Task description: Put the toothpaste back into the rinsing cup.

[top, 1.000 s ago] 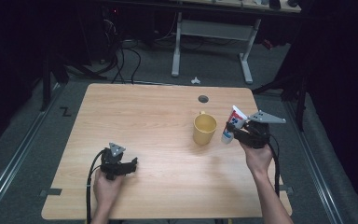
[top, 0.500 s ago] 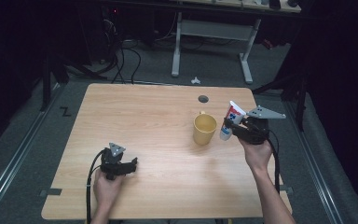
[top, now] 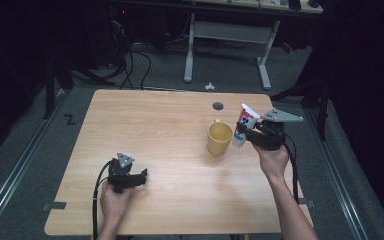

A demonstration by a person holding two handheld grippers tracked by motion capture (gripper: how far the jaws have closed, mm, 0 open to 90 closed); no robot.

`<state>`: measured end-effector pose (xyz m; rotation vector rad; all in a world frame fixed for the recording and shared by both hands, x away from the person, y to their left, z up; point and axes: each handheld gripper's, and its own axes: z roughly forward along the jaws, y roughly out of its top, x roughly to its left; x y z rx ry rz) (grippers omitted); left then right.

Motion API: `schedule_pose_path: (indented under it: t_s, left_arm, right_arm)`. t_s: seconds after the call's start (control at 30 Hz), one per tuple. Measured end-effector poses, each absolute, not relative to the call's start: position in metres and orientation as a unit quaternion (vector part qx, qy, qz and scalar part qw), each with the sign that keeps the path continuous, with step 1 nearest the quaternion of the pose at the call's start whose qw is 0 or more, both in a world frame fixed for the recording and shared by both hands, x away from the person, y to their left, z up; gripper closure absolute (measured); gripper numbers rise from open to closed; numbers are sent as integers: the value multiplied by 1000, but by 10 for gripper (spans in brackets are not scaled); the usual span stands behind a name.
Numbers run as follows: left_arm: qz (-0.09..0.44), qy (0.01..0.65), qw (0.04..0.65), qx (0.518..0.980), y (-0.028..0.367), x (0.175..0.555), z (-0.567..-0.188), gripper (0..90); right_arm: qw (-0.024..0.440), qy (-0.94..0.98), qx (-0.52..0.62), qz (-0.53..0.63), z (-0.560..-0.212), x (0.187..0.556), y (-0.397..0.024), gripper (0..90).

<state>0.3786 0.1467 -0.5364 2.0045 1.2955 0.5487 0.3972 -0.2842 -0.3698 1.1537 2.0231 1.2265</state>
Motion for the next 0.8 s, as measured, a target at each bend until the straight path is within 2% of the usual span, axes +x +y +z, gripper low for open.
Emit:
schedule_pose_path:
  t_s: [0.8]
  left_arm:
    - [211, 498, 340, 770, 147, 379, -536, 185]
  right_arm:
    - [243, 746, 418, 459, -371, 413, -271, 658]
